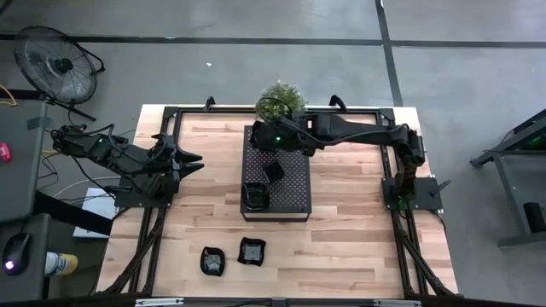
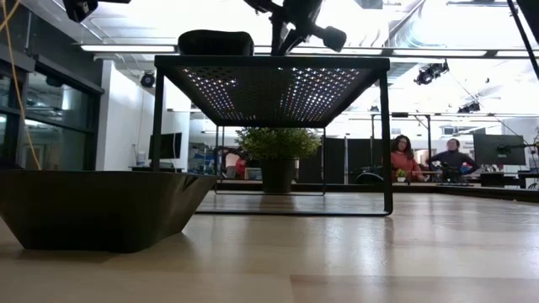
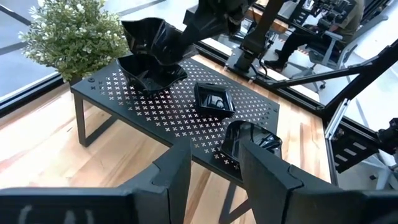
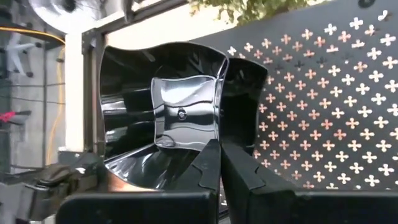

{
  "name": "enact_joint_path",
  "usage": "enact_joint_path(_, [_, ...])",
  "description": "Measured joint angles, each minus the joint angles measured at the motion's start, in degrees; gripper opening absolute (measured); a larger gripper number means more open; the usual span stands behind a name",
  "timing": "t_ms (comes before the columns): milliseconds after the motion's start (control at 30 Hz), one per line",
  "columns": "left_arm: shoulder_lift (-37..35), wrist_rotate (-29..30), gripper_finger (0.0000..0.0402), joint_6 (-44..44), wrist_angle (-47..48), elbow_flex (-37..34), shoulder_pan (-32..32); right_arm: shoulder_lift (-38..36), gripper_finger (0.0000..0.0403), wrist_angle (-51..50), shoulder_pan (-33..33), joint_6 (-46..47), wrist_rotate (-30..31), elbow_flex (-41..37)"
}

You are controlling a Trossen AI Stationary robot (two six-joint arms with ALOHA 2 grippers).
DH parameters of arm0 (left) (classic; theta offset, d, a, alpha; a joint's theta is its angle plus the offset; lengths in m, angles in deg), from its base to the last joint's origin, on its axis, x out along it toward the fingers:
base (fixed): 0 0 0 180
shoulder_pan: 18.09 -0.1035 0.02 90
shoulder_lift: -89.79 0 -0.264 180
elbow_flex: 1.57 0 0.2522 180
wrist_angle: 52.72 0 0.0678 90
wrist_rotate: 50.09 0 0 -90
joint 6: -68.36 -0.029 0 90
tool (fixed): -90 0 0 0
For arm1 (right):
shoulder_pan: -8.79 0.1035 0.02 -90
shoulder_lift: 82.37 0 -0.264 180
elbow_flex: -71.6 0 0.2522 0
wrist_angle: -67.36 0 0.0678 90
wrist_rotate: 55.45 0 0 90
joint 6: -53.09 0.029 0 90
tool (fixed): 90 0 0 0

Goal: Pick & Place Mini shaped plates
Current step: Stack the distorted square plate on top of the distorted square plates on the shelf

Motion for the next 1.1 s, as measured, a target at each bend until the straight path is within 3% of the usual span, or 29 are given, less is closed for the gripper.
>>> enact_joint_path(1100, [0.0, 0.0, 0.0134, -0.2, 1.8, 0.0, 0.0, 2.0, 0.0, -1.6, 0.0, 2.0, 0.2, 0.0])
